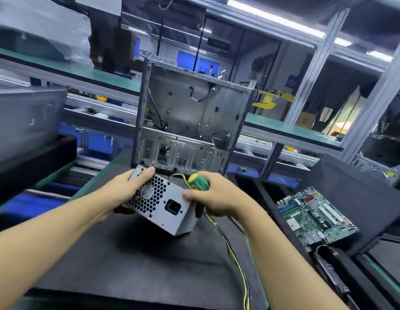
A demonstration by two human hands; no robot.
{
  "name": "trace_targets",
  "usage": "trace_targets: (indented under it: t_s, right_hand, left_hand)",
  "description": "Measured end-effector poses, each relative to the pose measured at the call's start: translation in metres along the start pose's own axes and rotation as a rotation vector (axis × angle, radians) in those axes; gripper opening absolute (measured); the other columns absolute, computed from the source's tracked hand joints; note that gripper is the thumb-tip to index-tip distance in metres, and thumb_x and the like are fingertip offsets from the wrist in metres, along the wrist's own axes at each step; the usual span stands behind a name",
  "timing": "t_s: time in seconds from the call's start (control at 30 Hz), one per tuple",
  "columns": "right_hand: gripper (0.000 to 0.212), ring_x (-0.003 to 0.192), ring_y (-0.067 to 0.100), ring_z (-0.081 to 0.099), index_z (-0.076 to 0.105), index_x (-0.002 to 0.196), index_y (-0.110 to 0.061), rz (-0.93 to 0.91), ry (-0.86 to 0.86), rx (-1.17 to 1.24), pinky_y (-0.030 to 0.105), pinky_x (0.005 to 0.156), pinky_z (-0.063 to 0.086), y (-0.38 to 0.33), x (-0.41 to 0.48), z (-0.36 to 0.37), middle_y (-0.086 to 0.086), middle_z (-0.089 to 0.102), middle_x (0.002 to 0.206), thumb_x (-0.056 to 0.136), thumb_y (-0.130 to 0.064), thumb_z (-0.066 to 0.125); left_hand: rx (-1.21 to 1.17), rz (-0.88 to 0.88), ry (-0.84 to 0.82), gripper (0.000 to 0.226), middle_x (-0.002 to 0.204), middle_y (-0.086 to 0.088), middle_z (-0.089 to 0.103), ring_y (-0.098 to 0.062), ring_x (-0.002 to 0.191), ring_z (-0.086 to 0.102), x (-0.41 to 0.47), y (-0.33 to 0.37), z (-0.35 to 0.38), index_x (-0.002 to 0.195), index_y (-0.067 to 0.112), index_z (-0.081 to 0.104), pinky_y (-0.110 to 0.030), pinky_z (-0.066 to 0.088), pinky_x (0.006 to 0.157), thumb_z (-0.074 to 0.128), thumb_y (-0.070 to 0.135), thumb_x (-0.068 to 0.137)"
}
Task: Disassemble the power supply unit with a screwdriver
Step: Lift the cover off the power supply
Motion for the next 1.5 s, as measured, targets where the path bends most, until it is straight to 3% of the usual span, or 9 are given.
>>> trace_targets:
  t_s: [0.13,0.23,0.37,0.53,0.87,1.03,1.17,1.33,1.5]
  right_hand:
    - [0.048,0.048,0.01,0.062,0.061,0.08,-0.018,0.04,-0.047,-0.388,0.022,0.048,0.043,-0.03,0.016,0.006,-0.003,0.068,0.057,0.07,-0.065,0.065]
    - [0.05,0.063,0.015,0.063,0.064,0.077,-0.019,0.036,-0.035,-0.557,0.035,0.064,0.053,-0.044,0.03,0.017,-0.004,0.067,0.066,0.068,-0.068,0.064]
    - [0.035,0.071,0.014,0.062,0.06,0.079,-0.025,-0.047,-0.061,-0.502,0.031,0.062,0.048,-0.055,0.038,0.036,-0.004,0.065,0.075,0.073,-0.057,0.07]
    - [0.033,0.067,0.012,0.056,0.058,0.077,-0.022,-0.184,-0.122,-0.535,0.03,0.059,0.043,-0.064,0.038,0.052,-0.004,0.062,0.075,0.074,-0.049,0.076]
    - [0.026,0.062,0.013,0.048,0.054,0.081,-0.014,-0.241,-0.211,-0.492,0.029,0.057,0.04,-0.073,0.041,0.06,-0.001,0.055,0.074,0.079,-0.026,0.076]
    - [0.024,0.057,0.015,0.05,0.049,0.08,-0.013,-0.21,-0.246,-0.538,0.03,0.051,0.045,-0.076,0.045,0.064,0.001,0.053,0.071,0.079,-0.019,0.073]
    - [0.024,0.054,0.012,0.048,0.048,0.076,-0.019,-0.211,-0.239,-0.579,0.026,0.048,0.042,-0.072,0.047,0.065,-0.002,0.052,0.067,0.077,-0.019,0.072]
    - [0.021,0.054,0.011,0.049,0.05,0.075,-0.019,-0.204,-0.166,-0.576,0.024,0.05,0.041,-0.068,0.053,0.049,-0.004,0.054,0.066,0.075,-0.025,0.071]
    - [0.025,0.059,0.01,0.051,0.059,0.083,-0.018,-0.183,-0.104,-0.558,0.027,0.055,0.042,-0.056,0.056,0.033,-0.002,0.059,0.072,0.076,-0.036,0.074]
  left_hand:
    - [-0.102,-0.083,0.094,0.119,0.109,-0.003,0.075,-0.028,0.103,0.068,-0.004,-0.017,-0.007,0.12,0.02,0.061,-0.05,0.053,0.095,0.06,0.1,0.032]
    - [-0.236,-0.223,0.174,0.14,0.131,-0.009,0.058,-0.032,0.114,0.059,-0.016,-0.029,0.0,0.144,0.012,0.033,-0.048,0.049,0.086,0.066,0.093,0.034]
    - [-0.555,-0.227,0.231,0.122,0.124,-0.008,0.056,-0.03,0.096,0.066,-0.023,-0.041,0.017,0.154,0.031,0.008,-0.051,0.059,0.077,0.073,0.077,0.061]
    - [-0.662,-0.097,0.171,0.156,0.137,0.006,0.049,-0.024,0.115,0.06,-0.036,-0.057,0.028,0.151,0.053,0.002,-0.054,0.053,0.094,0.078,0.087,0.019]
    - [-0.516,-0.085,0.254,0.153,0.145,-0.002,0.045,-0.035,0.12,0.059,-0.036,-0.068,0.022,0.149,0.048,0.008,-0.056,0.055,0.092,0.066,0.098,0.017]
    - [-0.536,-0.074,0.258,0.129,0.153,-0.006,0.035,-0.033,0.123,0.057,-0.035,-0.068,0.023,0.152,0.045,0.007,-0.053,0.055,0.094,0.075,0.081,0.048]
    - [-0.192,0.107,0.331,0.101,0.163,0.0,0.007,-0.027,0.141,0.035,-0.047,-0.059,0.024,0.151,0.055,-0.002,-0.037,0.034,0.107,0.069,0.063,0.08]
    - [0.255,0.344,0.198,0.134,0.146,0.028,-0.049,-0.017,0.149,-0.028,-0.064,-0.05,0.055,0.138,0.063,-0.028,-0.047,0.011,0.122,0.073,0.082,0.051]
    - [-0.242,0.339,0.302,0.123,0.158,0.028,-0.023,0.033,0.131,-0.011,-0.066,-0.037,0.062,0.149,0.057,-0.011,-0.012,0.015,0.11,0.064,0.083,0.055]
Point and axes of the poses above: each hand's wrist, its own x-axis towards the middle knuckle, its own z-axis out of the palm, y = z × x, the point moved 7 cm from there along x, towards the middle knuckle
